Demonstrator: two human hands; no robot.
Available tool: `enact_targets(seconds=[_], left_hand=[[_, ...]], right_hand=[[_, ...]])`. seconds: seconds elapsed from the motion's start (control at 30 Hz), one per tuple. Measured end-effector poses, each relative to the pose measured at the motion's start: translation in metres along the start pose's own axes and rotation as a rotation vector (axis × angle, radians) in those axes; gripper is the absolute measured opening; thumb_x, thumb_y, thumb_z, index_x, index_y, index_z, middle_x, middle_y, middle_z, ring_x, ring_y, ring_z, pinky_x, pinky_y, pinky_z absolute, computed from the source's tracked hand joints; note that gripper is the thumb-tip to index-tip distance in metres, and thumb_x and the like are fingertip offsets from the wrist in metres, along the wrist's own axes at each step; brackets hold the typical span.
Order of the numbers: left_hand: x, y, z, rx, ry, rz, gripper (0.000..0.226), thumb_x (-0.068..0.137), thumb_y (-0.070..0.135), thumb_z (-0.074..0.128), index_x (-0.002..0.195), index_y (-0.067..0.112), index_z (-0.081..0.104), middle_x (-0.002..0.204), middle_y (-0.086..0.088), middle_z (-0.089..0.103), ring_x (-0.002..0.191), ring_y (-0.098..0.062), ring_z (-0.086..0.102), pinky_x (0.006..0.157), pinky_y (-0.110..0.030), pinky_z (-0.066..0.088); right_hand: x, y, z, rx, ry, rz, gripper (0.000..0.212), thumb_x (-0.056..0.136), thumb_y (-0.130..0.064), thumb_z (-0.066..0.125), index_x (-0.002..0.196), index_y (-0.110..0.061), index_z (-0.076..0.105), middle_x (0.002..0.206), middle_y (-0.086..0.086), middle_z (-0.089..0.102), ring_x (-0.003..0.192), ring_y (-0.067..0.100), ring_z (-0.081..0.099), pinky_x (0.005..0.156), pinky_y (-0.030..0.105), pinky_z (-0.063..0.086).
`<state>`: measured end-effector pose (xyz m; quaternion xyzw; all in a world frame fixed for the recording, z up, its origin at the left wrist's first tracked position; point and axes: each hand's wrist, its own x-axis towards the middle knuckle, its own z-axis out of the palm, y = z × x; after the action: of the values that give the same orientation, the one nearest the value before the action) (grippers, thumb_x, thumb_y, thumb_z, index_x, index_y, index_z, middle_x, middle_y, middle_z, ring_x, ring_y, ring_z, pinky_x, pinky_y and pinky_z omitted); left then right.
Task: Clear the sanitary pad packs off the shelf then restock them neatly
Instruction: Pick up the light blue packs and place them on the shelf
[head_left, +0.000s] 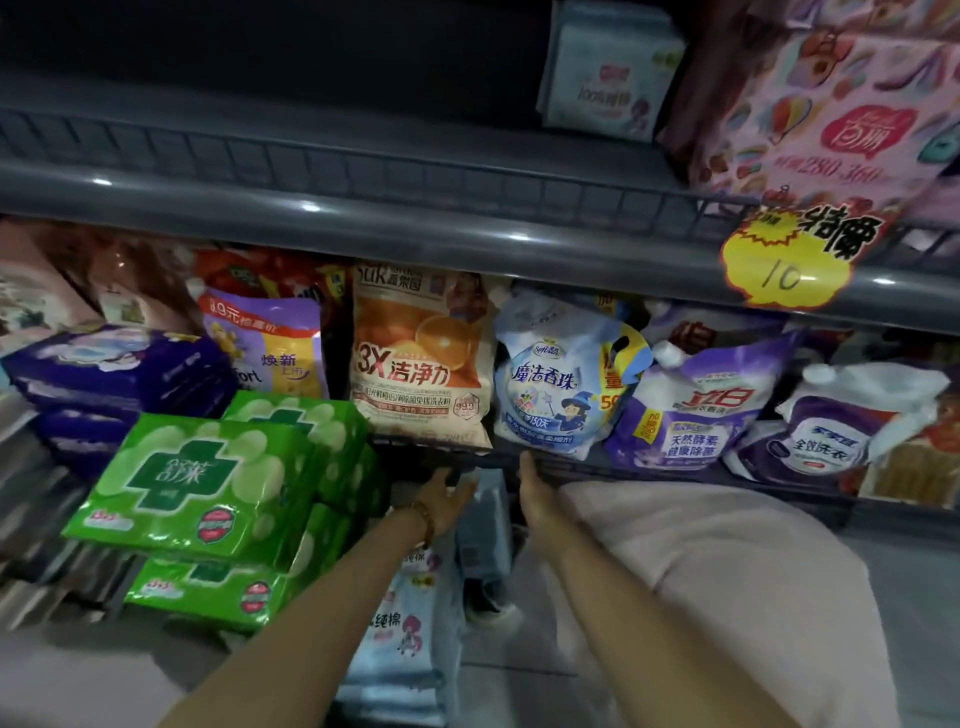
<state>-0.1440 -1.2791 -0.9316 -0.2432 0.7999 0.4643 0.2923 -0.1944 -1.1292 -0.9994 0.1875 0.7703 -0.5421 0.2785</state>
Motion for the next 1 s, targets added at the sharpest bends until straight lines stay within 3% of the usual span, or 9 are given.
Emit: enact_targets(seconds=[0.07,0.1,0.2,0.33,0.47,0.63,0.73,0.87,1.0], left_hand=[[0.010,-0.001,0.005,-0.030,-0.044,-0.067,0.070,0.098,0.051,0.032,0.150,0.008,0.014,0.152,-0.012,0.029,0.136,-0.028,0.035,0.104,-0.030,0.033],[0.015,-0.002,0.007,-0.056,-0.052,-0.083,0.072,0.097,0.053,0.032,0.150,0.008,0.015,0.154,-0.012,0.026,0.137,-0.029,0.033,0.106,-0.033,0.031],[0.027,-0.002,0.011,-0.200,-0.020,-0.116,0.077,0.093,0.055,0.044,0.149,0.008,0.021,0.152,-0.011,0.029,0.136,-0.029,0.035,0.108,-0.036,0.033],[0.037,-0.001,0.021,-0.366,0.037,-0.127,0.087,0.086,0.043,0.064,0.149,0.005,0.018,0.152,-0.011,0.029,0.135,-0.030,0.037,0.107,-0.037,0.036],[0.038,-0.001,0.024,-0.346,0.191,-0.081,0.080,0.085,0.036,0.067,0.146,0.006,0.025,0.147,-0.012,0.037,0.130,-0.030,0.042,0.099,-0.036,0.042],[0.014,0.005,0.009,-0.568,0.245,0.069,0.050,0.084,0.034,0.067,0.125,0.012,0.049,0.120,-0.010,0.060,0.097,-0.024,0.061,0.071,-0.028,0.049],[-0.017,0.017,-0.010,-0.684,0.301,0.164,0.034,0.089,0.029,0.063,0.119,0.022,0.049,0.109,-0.005,0.062,0.092,-0.021,0.061,0.075,-0.033,0.052],[-0.062,0.017,-0.034,-0.801,0.239,0.256,0.039,0.090,0.026,0.061,0.126,0.020,0.047,0.105,0.000,0.062,0.089,-0.016,0.063,0.083,-0.038,0.056],[-0.107,-0.003,-0.047,-0.782,0.131,0.286,0.033,0.092,0.022,0.056,0.124,0.019,0.047,0.107,0.001,0.061,0.086,-0.008,0.064,0.068,-0.022,0.057]], right_hand=[[0.085,0.079,0.007,0.033,0.049,0.111,0.123,0.042,-0.105,0.030,0.134,-0.027,0.053,0.144,-0.003,0.049,0.130,0.026,0.047,0.111,0.042,0.032],[0.094,0.087,0.016,0.149,0.017,0.184,0.125,0.038,-0.106,0.028,0.133,-0.029,0.055,0.141,-0.001,0.052,0.128,0.027,0.048,0.110,0.044,0.033],[0.003,0.013,0.028,0.317,-0.056,0.288,0.079,0.089,-0.072,0.029,0.141,-0.016,0.047,0.145,0.009,0.046,0.134,0.032,0.041,0.111,0.039,0.031],[-0.028,-0.015,0.025,0.381,-0.113,0.253,0.063,0.100,-0.052,0.021,0.142,-0.011,0.045,0.145,0.007,0.044,0.135,0.029,0.040,0.115,0.039,0.029],[-0.038,-0.027,0.023,0.346,-0.142,0.076,0.055,0.104,-0.037,0.021,0.136,-0.001,0.049,0.138,0.012,0.051,0.130,0.025,0.045,0.109,0.029,0.033],[-0.051,-0.048,0.017,0.184,0.027,-0.370,0.022,0.098,-0.012,0.050,0.114,-0.012,0.064,0.110,-0.002,0.060,0.117,0.019,0.055,0.094,0.021,0.043],[-0.066,-0.062,0.008,0.191,0.144,-0.538,0.051,0.092,-0.011,0.061,0.140,-0.012,0.044,0.128,-0.006,0.044,0.121,0.006,0.042,0.093,0.004,0.035],[-0.107,-0.072,0.002,0.555,-0.138,-0.153,0.072,0.080,-0.032,0.071,0.142,-0.026,0.036,0.137,-0.001,0.051,0.118,0.017,0.055,0.091,0.036,0.050],[-0.148,-0.068,-0.002,0.570,-0.399,-0.036,0.038,0.084,-0.035,0.063,0.120,-0.023,0.059,0.118,0.002,0.068,0.105,0.017,0.063,0.094,0.037,0.050]])
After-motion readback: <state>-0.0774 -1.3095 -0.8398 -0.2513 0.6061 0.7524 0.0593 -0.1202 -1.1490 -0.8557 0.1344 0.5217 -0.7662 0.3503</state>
